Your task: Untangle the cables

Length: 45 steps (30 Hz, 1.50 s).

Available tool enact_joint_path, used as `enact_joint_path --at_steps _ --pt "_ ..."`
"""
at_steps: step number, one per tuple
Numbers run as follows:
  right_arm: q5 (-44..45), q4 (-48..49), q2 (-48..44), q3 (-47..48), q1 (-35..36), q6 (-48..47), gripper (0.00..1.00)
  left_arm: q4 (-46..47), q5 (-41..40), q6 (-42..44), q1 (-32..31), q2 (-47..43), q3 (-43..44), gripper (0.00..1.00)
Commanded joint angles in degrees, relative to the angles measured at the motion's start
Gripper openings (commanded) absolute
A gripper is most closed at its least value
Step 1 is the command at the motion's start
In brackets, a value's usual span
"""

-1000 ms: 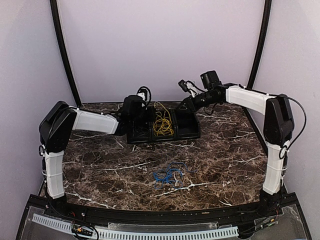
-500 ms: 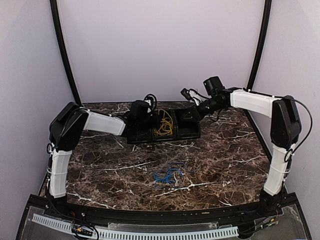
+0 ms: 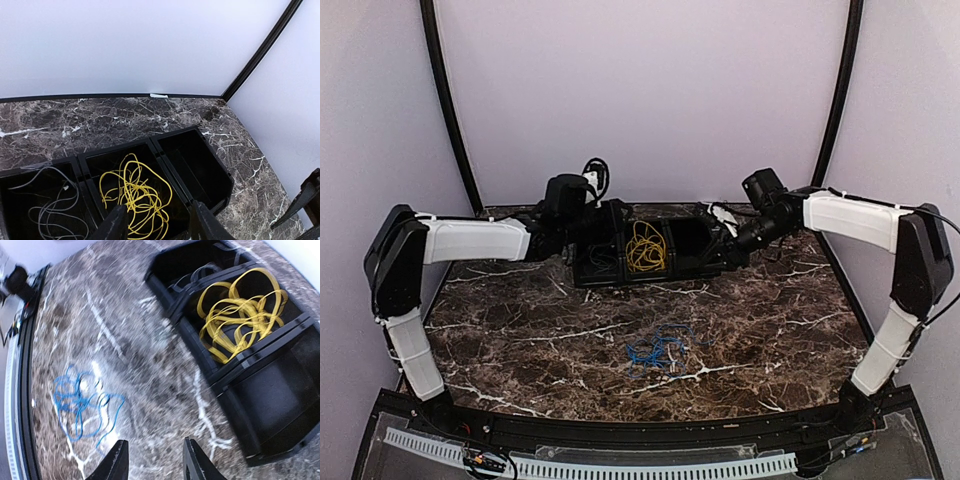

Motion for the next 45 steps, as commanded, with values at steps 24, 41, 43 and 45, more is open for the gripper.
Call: enact_joint_path --at_steps 24,41,43,45 --pt "4.5 0.4 8.2 -11.7 9.9 1.7 0.99 -6.2 -14.5 11.3 -13.7 -28.0 -23.4 0.51" --pt "1.6 -6.2 5.2 -5.6 10.3 -1.1 0.00 9.6 -4.0 16.6 -13.8 -29.7 -32.7 0.57" --pt "1.4 -6.8 2.5 -4.2 10.3 -1.6 0.00 10.1 1.2 16.3 -13.8 -28.0 -32.1 0.58" --pt "1.2 -6.6 0.1 -3.2 10.3 -1.4 0.00 10.9 6.2 15.5 -14.0 -26.0 -31.2 0.58"
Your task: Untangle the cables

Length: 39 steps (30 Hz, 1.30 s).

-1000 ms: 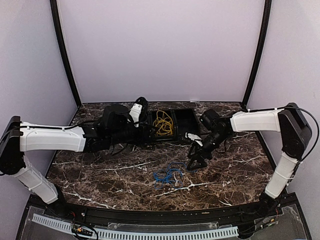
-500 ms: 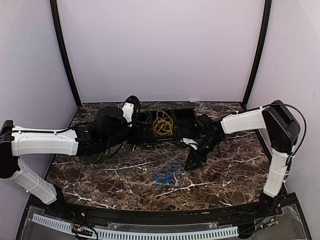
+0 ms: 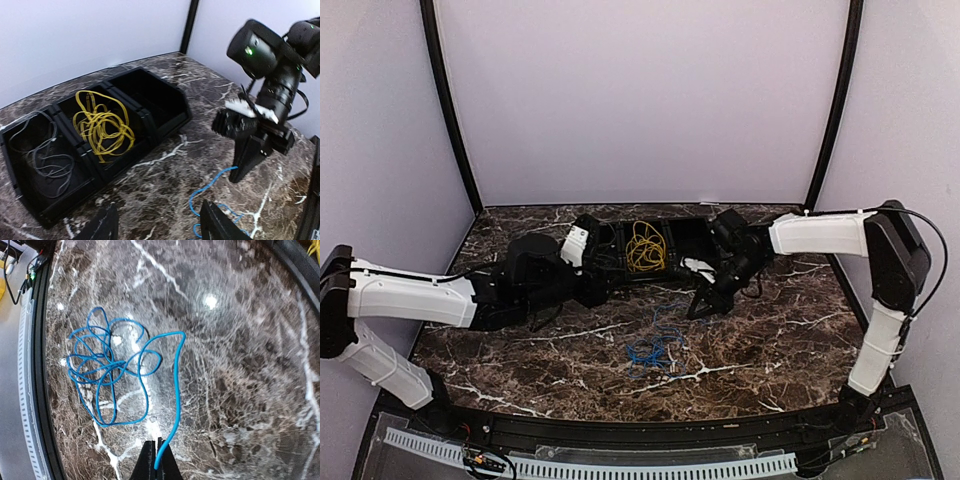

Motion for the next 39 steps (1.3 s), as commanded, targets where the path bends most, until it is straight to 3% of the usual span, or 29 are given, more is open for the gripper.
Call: enact_joint_path --at_steps 1,13,20,25,30,33,39 --pt "-1.4 -0.8 -7.7 3.9 0.5 -1.4 0.00 8.4 14.2 0.6 -0.4 2.8 0.7 0.58" --pt "-1.7 2.3 -13.9 9.9 0.6 0.8 0.00 19.9 25.9 -3.0 -3.2 13.0 4.0 0.59" --pt "-7.0 2.8 -17.0 13.0 0.6 0.1 0.00 23.6 22.2 -2.7 -3.8 20.6 6.7 0.57" --pt "-13.0 -1.6 -17.0 17.8 0.6 -0.4 0.00 26.2 13.3 -0.8 -3.8 27.6 9.4 0.48" --pt "-15.1 -5.3 -17.6 22.5 0.6 -1.6 0.00 28.3 12.6 2.5 -3.8 32.8 12.1 0.24" --pt "-15.9 -8.1 -17.4 29.0 0.3 -2.3 0.00 29.1 12.7 3.1 -3.8 34.4 11.6 0.17" --pt "-25.6 -6.8 -15.1 45.9 -4.7 4.2 0.00 31.2 12.5 3.3 -3.9 36.6 10.0 0.15"
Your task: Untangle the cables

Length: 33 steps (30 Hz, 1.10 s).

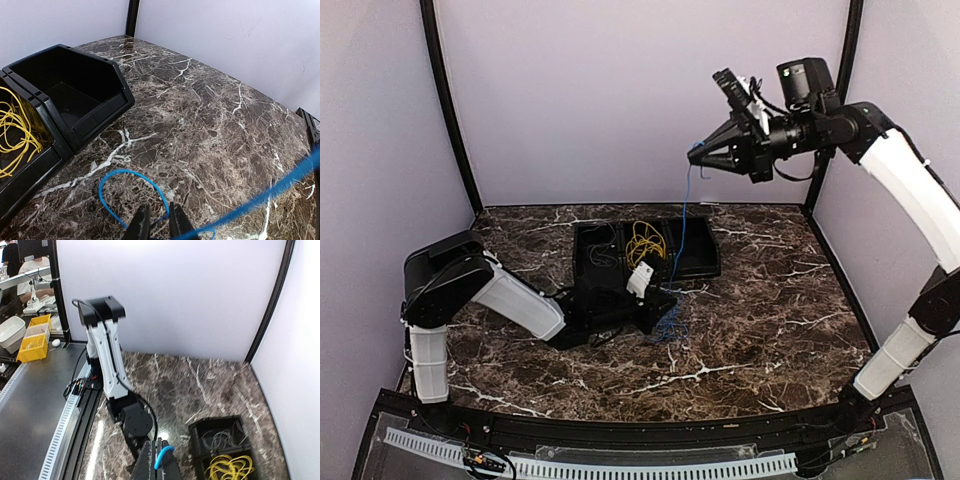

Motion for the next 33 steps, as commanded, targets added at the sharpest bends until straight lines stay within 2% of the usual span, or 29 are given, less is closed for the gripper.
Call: enact_joint_path --at_steps 1,4,15,20,25,28,33 --pt "-12.0 3.5 1.0 11.6 -5.1 7.2 0.00 3.8 -0.5 0.8 -0.2 1.8 -0.9 0.14" --pt "-16.2 6.8 1.6 16.7 -8.9 11.0 0.00 3.8 -0.7 0.6 -0.2 3.6 -0.3 0.15" --pt "-18.9 9.2 0.8 23.6 -18.2 13.8 0.00 -0.7 -2.8 1.1 -0.1 6.2 1.1 0.17" --pt "-23.5 15.4 1.4 28.7 -27.2 21.0 0.00 -5.0 -4.9 2.6 -0.1 5.6 0.1 0.16" --pt "-24.8 17.7 0.9 28.9 -33.4 23.4 0.00 -10.1 -9.6 6.1 -0.1 0.4 -3.9 0.16" --pt "-24.6 22.7 0.0 26.3 -36.6 27.9 0.00 -14.6 -12.7 8.0 0.0 -4.9 -6.6 0.15" --pt "-21.4 26.9 -0.9 20.9 -38.1 29.0 0.00 -17.0 -14.3 8.4 0.8 -11.9 -11.5 0.13"
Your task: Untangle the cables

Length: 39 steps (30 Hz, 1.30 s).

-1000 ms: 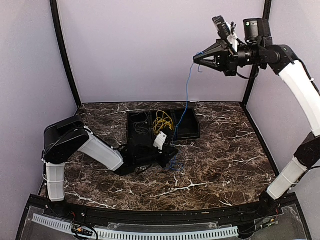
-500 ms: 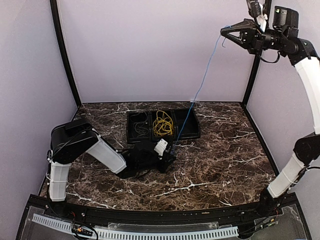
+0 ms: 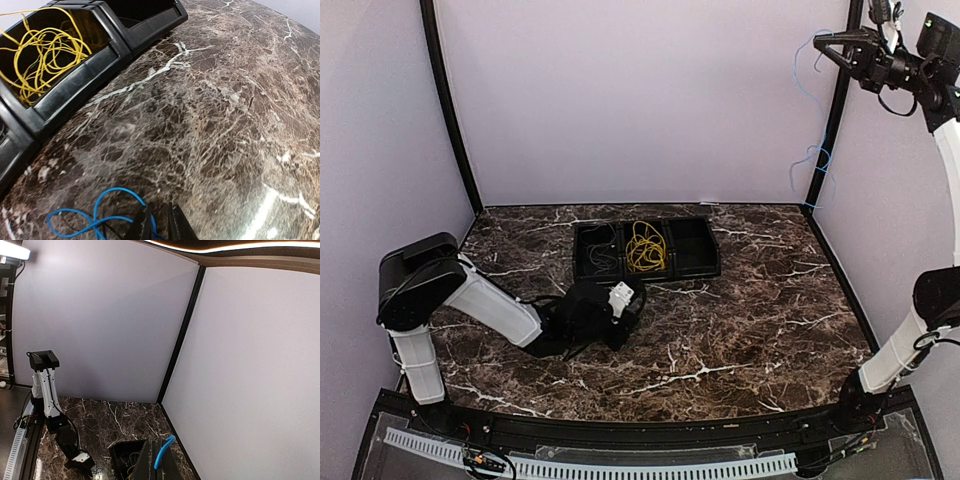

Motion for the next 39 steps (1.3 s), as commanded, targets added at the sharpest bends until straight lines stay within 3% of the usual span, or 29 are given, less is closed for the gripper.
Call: enact_joint_path --at_steps 1,7,12,15,24,39 --pt "2.6 7.3 -1.2 -5.3 -1.0 4.8 0.00 -5.8 -3.6 1.8 0.7 -7.7 -2.4 0.15" --pt "5.9 12.3 -2.4 -16.4 -0.6 6.4 0.00 -8.9 1.0 -0.7 0.7 -14.3 -0.8 0.40" --pt "11.1 6.4 -1.6 -19.9 2.4 -1.4 0.00 -6.6 6.5 -3.4 0.7 -19.9 -1.0 0.49" --pt "14.7 2.1 -0.4 -20.1 6.1 -5.7 0.00 -6.4 6.0 -4.9 0.7 -21.9 -0.8 0.50" --pt "21.5 1.8 5.6 -17.2 13.7 -7.4 0.00 -7.1 3.6 -7.6 0.6 -29.0 -1.9 0.50" --pt "25.7 2.0 18.1 -12.7 15.3 -7.3 0.00 -8.7 -0.1 -6.9 0.7 -35.4 -5.4 0.51"
